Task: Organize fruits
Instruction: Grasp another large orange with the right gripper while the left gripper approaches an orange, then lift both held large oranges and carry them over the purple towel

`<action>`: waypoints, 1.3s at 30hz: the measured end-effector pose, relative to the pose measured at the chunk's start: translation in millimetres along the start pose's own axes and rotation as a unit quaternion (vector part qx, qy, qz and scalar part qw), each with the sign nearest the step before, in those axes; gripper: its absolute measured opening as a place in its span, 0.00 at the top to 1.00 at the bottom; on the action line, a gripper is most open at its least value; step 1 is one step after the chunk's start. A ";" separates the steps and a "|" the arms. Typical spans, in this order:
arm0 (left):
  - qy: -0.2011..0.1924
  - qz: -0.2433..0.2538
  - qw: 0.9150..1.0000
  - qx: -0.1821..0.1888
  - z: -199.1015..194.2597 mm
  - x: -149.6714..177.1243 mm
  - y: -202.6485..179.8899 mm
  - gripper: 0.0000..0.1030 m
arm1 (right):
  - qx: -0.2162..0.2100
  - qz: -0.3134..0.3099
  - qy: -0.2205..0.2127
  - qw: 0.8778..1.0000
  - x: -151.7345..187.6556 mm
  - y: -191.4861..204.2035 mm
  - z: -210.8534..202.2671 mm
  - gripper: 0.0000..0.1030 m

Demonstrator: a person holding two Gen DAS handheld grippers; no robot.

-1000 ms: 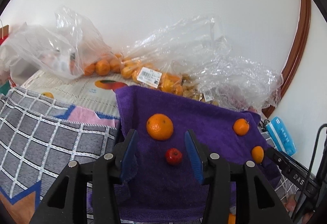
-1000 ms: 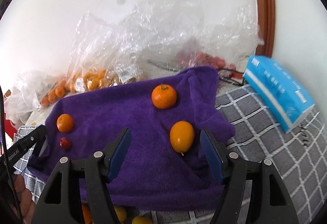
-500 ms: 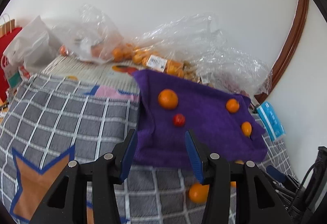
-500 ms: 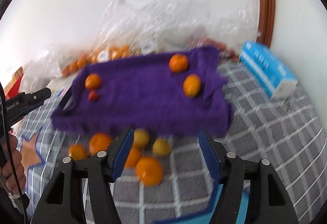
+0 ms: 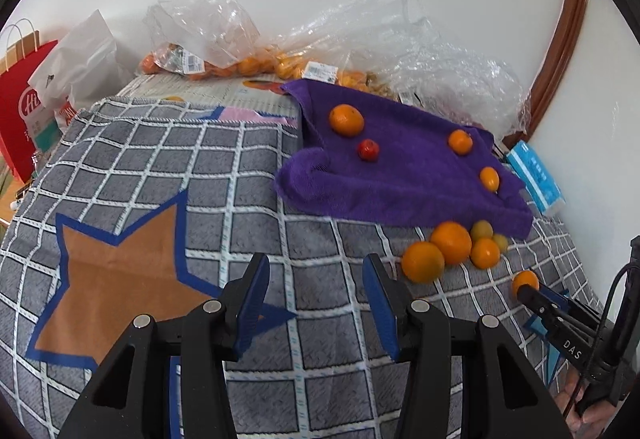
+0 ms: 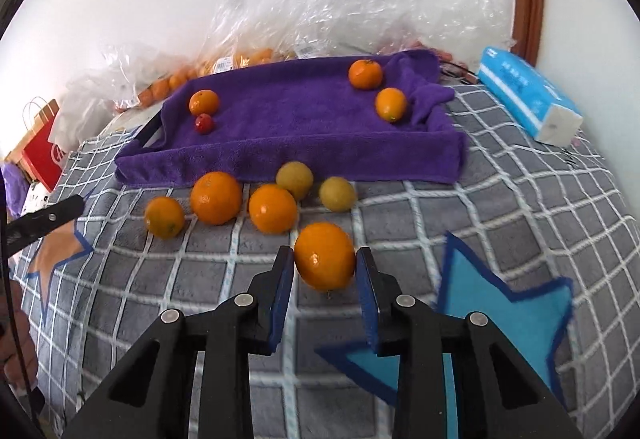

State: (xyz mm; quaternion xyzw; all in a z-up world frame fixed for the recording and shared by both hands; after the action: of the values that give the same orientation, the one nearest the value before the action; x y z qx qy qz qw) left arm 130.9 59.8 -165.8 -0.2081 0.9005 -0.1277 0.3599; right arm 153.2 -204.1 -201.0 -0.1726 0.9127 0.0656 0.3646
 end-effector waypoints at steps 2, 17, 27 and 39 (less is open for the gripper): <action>0.010 -0.002 1.000 0.005 2.7 3.5 -5.0 0.55 | -0.007 -0.001 0.011 1.000 6.5 -4.4 -2.1 0.69; 0.057 0.047 0.996 0.043 29.7 19.1 -55.0 0.53 | -0.016 -0.011 0.007 1.000 6.5 -16.9 13.8 0.68; 0.076 0.063 0.995 0.030 59.1 24.5 -72.5 0.67 | -0.026 0.014 -0.009 1.000 6.6 -25.8 10.9 0.68; 0.052 0.037 0.998 -0.011 34.2 18.6 -22.2 0.66 | -0.025 0.007 0.003 1.000 7.3 -23.2 14.5 0.68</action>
State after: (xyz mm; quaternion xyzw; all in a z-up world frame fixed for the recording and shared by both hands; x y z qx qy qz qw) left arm 149.0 28.9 -192.7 -0.1713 0.9265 -0.1148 0.3148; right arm 166.1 -224.1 -216.4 -0.1757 0.9131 0.0899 0.3567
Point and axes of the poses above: each gripper's, at about its wrist camera, not at the fingertips, and z roughly the way its jaws point, y to its left, x to its underside, the point moved 3 cm from there along z, roughly the way its jaws point, and after that the axes turned 15 degrees about -z, right-handed, at the moved point
